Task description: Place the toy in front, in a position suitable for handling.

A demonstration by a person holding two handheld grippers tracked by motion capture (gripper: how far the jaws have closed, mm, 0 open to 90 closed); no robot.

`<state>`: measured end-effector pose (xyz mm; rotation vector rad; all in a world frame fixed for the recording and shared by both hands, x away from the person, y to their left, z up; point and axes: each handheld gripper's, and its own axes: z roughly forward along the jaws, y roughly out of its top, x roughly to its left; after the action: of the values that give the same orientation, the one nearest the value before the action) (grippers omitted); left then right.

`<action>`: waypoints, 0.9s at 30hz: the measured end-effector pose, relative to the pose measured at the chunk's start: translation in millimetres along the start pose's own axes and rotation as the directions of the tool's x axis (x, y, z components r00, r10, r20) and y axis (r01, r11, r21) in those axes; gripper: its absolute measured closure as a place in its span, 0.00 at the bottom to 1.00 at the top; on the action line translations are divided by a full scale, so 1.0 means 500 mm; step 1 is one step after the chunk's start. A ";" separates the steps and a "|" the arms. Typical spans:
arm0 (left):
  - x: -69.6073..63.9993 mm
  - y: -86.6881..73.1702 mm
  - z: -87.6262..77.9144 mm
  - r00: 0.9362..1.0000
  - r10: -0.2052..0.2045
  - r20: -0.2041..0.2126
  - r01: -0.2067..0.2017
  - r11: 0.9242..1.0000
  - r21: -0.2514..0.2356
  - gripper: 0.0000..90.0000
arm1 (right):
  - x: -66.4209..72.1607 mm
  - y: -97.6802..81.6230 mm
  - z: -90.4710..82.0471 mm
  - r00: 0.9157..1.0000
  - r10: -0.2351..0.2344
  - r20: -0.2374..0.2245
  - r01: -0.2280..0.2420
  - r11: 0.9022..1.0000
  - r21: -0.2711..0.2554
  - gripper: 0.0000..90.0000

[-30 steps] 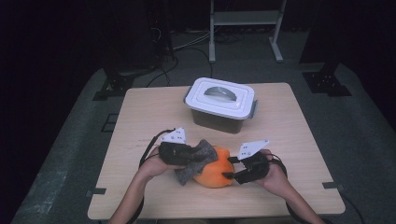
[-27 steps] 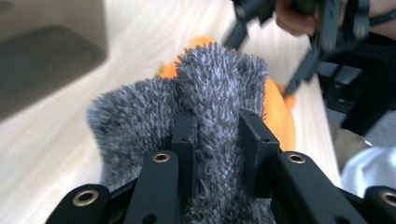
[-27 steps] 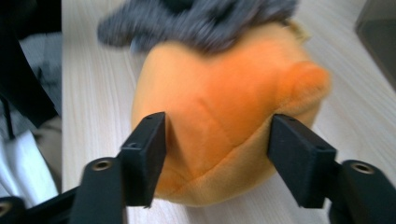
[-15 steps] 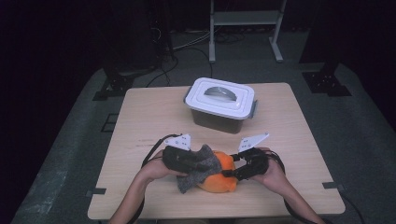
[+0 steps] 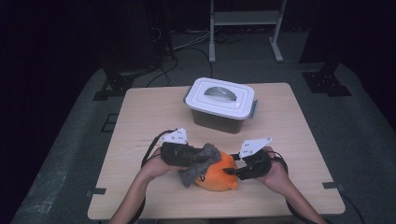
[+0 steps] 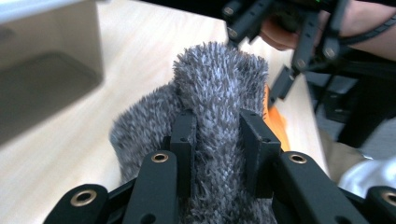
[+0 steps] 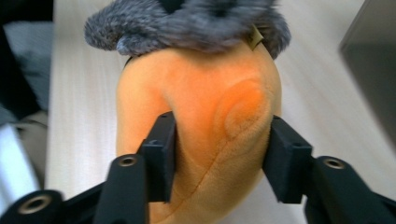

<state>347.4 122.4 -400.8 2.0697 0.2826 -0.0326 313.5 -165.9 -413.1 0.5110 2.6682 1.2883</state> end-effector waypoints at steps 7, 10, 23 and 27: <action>-0.021 0.005 0.022 0.993 0.037 0.108 -0.042 0.998 0.041 0.76 | -0.022 -0.004 0.013 0.979 0.142 -0.144 -0.138 0.990 0.037 0.28; -0.022 0.011 0.023 0.995 0.043 0.085 -0.047 0.998 0.040 0.76 | -0.024 -0.010 0.023 0.972 0.181 -0.151 -0.175 0.983 0.055 0.38; -0.025 0.031 0.010 0.993 0.073 -0.089 -0.071 0.997 0.032 0.75 | 0.000 0.026 0.008 0.993 -0.119 0.018 0.119 0.993 0.015 0.53; -0.022 0.016 0.027 1.000 0.026 -0.007 -0.026 0.999 0.026 0.76 | -0.020 0.008 0.002 0.999 0.002 -0.047 -0.001 1.000 0.022 0.36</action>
<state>339.7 105.0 -399.2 2.0996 0.2609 -0.0131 323.9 -166.4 -410.6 0.4918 2.7230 1.2888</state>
